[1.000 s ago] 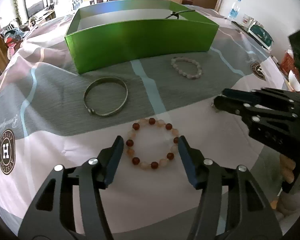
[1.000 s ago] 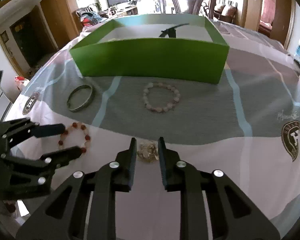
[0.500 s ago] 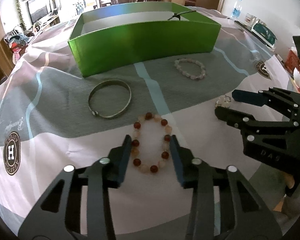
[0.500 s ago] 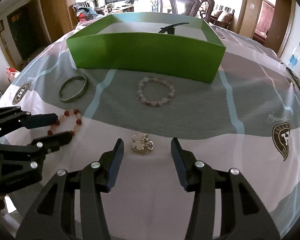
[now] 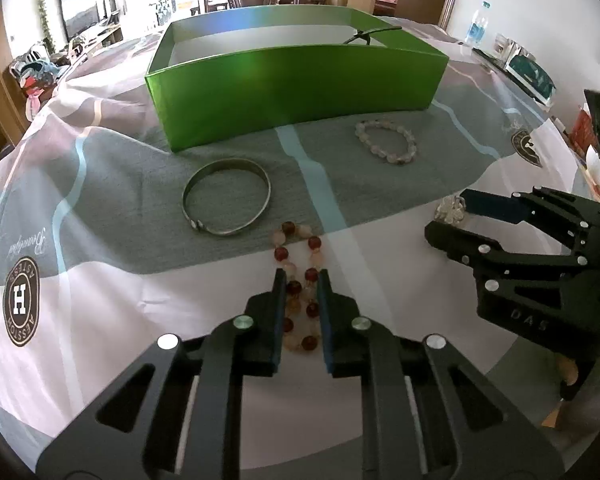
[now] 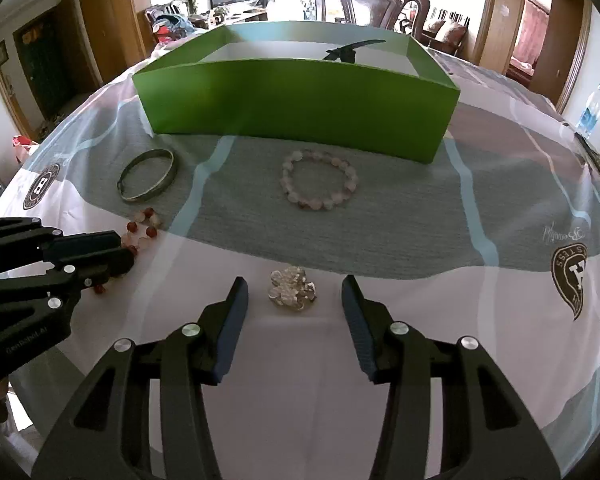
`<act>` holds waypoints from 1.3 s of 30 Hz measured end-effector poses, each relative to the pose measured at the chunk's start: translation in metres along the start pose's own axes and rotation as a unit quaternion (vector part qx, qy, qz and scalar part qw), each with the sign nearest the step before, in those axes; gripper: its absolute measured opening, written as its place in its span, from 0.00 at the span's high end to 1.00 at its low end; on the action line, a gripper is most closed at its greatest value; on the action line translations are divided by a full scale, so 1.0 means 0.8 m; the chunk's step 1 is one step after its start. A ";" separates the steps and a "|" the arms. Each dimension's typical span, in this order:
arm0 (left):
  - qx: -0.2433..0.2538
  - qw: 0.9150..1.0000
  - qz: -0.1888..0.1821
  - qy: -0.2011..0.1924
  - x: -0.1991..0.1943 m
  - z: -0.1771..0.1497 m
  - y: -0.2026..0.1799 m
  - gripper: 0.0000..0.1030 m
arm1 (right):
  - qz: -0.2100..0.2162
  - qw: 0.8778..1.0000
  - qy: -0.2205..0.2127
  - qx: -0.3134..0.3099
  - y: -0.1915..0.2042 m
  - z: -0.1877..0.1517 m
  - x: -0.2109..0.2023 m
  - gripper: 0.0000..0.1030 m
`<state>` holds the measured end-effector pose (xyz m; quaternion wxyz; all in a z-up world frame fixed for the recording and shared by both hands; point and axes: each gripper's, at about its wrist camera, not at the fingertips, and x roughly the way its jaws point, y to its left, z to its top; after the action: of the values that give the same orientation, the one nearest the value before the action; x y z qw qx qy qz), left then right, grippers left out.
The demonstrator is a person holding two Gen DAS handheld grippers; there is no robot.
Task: Organize jewelry
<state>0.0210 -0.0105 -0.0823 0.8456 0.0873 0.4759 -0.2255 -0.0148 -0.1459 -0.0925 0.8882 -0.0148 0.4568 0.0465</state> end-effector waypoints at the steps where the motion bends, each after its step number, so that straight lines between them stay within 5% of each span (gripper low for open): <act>1: -0.002 1.000 0.000 0.000 0.000 0.000 0.000 0.85 | 0.004 1.000 -0.002 -0.002 0.000 -0.001 -0.001 0.63; 2: -0.004 1.000 0.000 0.000 -0.001 0.000 0.001 0.86 | 0.007 1.000 -0.004 -0.003 0.002 -0.001 -0.002 0.78; 4: -0.007 1.000 0.003 -0.004 -0.004 0.001 0.003 0.88 | 0.010 1.000 -0.004 0.001 0.001 0.000 -0.003 0.79; 5: -0.008 1.000 0.004 -0.012 -0.009 0.003 0.004 0.99 | 0.011 1.000 -0.007 0.003 0.000 0.000 -0.005 0.80; 13: -0.012 1.000 0.005 -0.007 -0.009 0.005 0.010 1.00 | 0.013 1.000 -0.003 0.010 -0.004 0.002 -0.006 0.80; 16: -0.012 1.000 0.016 -0.001 -0.002 0.003 0.008 0.94 | 0.007 1.000 -0.003 0.006 0.000 0.002 -0.006 0.80; 23: -0.012 0.999 0.024 -0.024 -0.016 0.005 0.011 0.63 | 0.007 1.000 -0.002 0.006 0.001 0.002 -0.005 0.80; 26: -0.010 0.999 0.047 -0.020 -0.010 0.006 0.012 0.62 | 0.006 1.000 -0.003 0.007 0.001 0.002 -0.004 0.80; 31: -0.005 0.999 0.048 -0.008 0.003 0.003 0.010 0.78 | 0.003 1.000 -0.003 0.005 0.002 0.001 -0.004 0.80; 32: -0.004 0.999 0.045 -0.007 0.003 0.004 0.010 0.90 | 0.003 1.000 -0.003 0.005 0.002 0.001 -0.004 0.80; 39: -0.003 0.999 0.045 -0.020 -0.012 0.009 0.011 0.92 | 0.003 1.000 -0.012 0.016 -0.002 0.004 -0.013 0.80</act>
<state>0.0267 -0.0023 -0.0710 0.8647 0.1014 0.4548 -0.1877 -0.0179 -0.1484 -0.0817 0.8934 0.0017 0.4473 0.0421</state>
